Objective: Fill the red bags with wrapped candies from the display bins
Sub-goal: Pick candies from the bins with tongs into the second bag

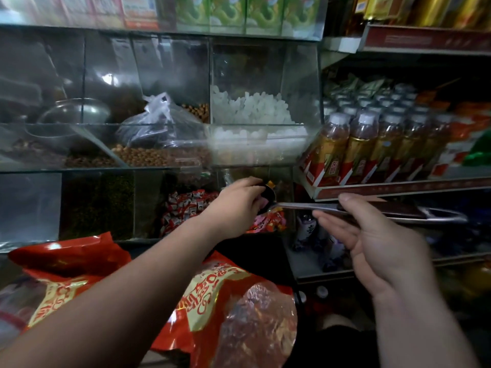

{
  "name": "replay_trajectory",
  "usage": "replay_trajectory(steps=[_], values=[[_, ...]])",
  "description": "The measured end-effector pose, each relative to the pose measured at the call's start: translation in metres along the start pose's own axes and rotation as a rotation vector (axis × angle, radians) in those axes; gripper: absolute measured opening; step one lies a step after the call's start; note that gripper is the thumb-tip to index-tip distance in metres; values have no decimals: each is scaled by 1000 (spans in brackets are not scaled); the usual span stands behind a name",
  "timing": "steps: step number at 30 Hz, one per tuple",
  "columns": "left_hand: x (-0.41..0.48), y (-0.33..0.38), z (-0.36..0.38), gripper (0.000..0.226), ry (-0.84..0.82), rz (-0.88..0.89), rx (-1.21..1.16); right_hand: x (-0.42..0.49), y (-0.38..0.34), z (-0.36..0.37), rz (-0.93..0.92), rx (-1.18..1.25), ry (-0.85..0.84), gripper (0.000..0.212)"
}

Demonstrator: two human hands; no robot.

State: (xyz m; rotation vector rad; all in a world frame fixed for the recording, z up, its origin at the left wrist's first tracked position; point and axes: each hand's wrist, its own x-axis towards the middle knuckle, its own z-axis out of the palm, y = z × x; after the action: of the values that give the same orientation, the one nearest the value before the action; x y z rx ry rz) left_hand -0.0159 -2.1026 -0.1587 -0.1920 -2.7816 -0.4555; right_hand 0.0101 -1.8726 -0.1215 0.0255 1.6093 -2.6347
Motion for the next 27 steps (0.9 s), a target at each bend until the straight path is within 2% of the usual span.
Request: replay_trajectory(steps=[4, 8, 10, 12, 14, 16, 19, 23, 27], values=[[23, -32, 33, 42, -113, -65, -54, 26, 32, 13, -38, -22, 53, 17], [40, -56, 54, 45, -100, -149, -74, 51, 62, 25, -128, -86, 15, 20], [46, -63, 60, 44, -63, -188, -69, 65, 78, 24, -326, -351, -88, 18], [49, -67, 63, 50, -66, -222, -106, 75, 88, 24, -545, -672, -280, 16], [49, -70, 63, 55, -65, -277, -173, 82, 96, 23, -653, -750, -433, 18], [44, -71, 60, 50, -16, -315, -236, 88, 101, 22, -708, -764, -487, 18], [23, -70, 48, 34, 114, -336, -331, 89, 106, 19, -690, -711, -412, 14], [-25, -65, 25, 18, 241, -417, -470, 82, 109, 11, -510, -509, -95, 6], [-58, -44, 9, 12, 249, -490, -540, 60, 99, 19, -381, -307, -24, 8]])
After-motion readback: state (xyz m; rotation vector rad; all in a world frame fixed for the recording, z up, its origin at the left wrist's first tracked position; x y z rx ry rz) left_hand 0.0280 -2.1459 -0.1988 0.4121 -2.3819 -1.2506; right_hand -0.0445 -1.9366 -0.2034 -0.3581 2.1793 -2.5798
